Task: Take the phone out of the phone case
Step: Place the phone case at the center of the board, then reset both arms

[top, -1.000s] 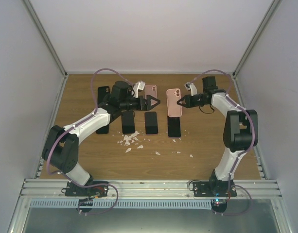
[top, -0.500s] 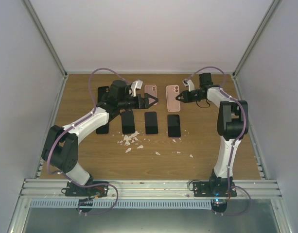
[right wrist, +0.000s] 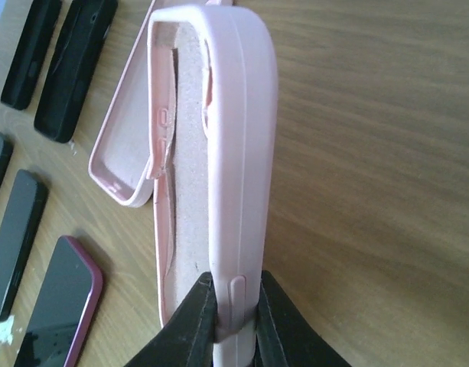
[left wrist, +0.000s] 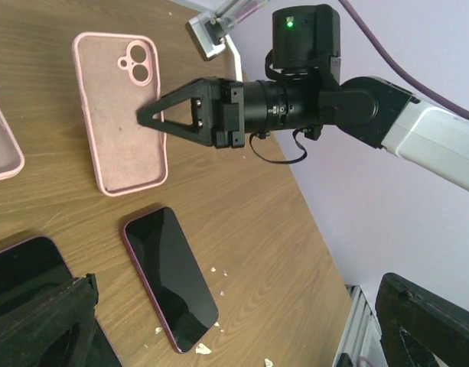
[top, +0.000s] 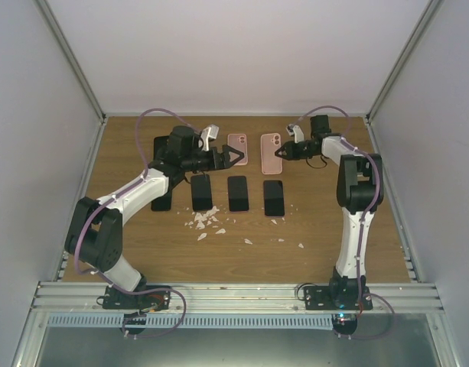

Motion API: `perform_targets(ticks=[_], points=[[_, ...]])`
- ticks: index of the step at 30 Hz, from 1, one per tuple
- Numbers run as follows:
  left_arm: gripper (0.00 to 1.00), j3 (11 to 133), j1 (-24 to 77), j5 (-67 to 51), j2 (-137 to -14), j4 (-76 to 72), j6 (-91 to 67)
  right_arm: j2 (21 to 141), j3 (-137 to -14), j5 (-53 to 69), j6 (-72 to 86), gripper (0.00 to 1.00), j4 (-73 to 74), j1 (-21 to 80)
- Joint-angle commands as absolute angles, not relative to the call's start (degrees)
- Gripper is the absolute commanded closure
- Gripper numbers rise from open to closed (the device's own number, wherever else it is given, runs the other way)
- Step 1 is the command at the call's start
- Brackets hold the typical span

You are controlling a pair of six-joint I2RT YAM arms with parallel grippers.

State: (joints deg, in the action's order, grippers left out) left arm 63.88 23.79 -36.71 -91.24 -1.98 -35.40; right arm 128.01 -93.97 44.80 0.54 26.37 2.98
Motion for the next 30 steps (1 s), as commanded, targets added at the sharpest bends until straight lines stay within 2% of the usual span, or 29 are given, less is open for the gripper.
perform_targets(ticks=[1,7,11,21,30], points=[[0.01,62.67,22.77,-36.26,-88.91,-4.57,-35.63,130.94,-97.33,41.99,1.49,0.87,23.52,2.51],[0.01,62.15,21.74,-36.34,-88.04,-4.82,-36.18,132.45,-98.60,39.60,1.36,0.84,23.17,2.51],[0.01,61.81,21.38,-36.22,-87.40,-4.54,-36.21,132.91,-98.96,38.50,1.13,0.76,23.16,2.48],[0.01,60.05,19.27,-34.92,-85.15,-4.53,-36.38,130.33,-99.85,34.77,0.62,0.38,25.18,2.46],[0.01,63.22,15.82,-35.55,-83.82,0.76,-28.79,122.67,-99.40,33.55,-0.73,0.09,27.71,2.53]])
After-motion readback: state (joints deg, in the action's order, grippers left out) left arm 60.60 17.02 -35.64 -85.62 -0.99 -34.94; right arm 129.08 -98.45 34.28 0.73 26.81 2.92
